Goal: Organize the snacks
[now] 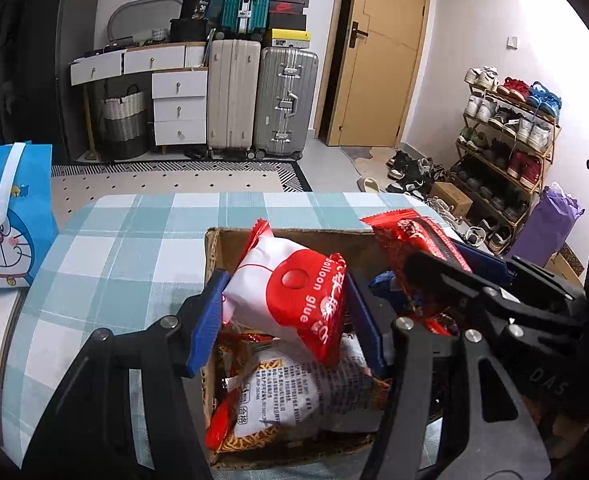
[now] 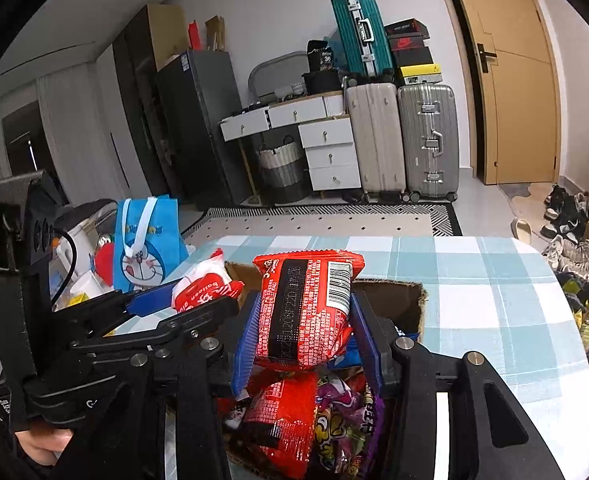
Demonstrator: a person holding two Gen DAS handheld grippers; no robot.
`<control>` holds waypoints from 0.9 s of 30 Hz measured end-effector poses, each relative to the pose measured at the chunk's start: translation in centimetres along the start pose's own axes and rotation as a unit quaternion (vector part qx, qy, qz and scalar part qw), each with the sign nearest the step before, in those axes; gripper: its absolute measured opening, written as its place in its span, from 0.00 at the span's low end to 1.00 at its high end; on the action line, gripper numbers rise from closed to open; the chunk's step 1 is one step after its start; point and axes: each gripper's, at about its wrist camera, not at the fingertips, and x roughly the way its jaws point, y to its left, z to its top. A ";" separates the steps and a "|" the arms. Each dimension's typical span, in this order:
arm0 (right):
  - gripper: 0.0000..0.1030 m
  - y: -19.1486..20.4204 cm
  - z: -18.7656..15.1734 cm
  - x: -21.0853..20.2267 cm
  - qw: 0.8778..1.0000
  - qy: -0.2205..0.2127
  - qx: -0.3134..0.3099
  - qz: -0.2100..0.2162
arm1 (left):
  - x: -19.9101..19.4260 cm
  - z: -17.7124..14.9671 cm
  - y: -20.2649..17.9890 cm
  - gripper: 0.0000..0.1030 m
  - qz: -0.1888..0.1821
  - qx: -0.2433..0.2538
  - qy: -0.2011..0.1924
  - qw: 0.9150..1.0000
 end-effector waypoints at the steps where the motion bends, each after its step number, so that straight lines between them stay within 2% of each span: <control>1: 0.43 -0.1 -0.1 0.3 1.000 0.003 0.002 0.000 | 0.1 -0.1 0.0 0.55 0.000 0.000 0.001 1.000; 7: 0.43 -0.5 -0.2 1.1 1.000 0.017 0.009 0.001 | 1.2 -0.4 0.1 0.55 -0.001 0.001 0.007 1.000; 13: 0.58 0.1 -0.3 -0.2 1.000 0.010 -0.022 -0.010 | 1.2 -0.5 0.1 0.58 -0.011 0.007 0.008 1.000; 17: 0.79 0.1 -1.0 -1.7 1.000 0.002 -0.022 -0.020 | 1.1 -0.6 0.1 0.62 -0.016 0.005 0.012 1.000; 19: 0.88 0.0 -1.5 -2.5 0.999 0.000 -0.023 -0.029 | 1.0 -0.6 -0.1 0.74 -0.019 0.009 0.014 1.000; 22: 0.97 -0.2 -2.3 -3.7 0.999 -0.002 -0.022 -0.038 | 0.1 -0.8 -0.5 0.83 -0.017 0.020 0.006 1.000; 26: 0.99 -0.8 -3.4 -5.5 0.998 -0.005 -0.021 -0.052 | -1.3 -1.5 -0.7 0.91 -0.014 0.031 0.003 0.999; 27: 0.99 -0.9 -3.7 -5.9 0.998 -0.007 -0.019 -0.054 | -1.8 -1.8 -0.7 0.98 -0.012 0.032 0.000 0.999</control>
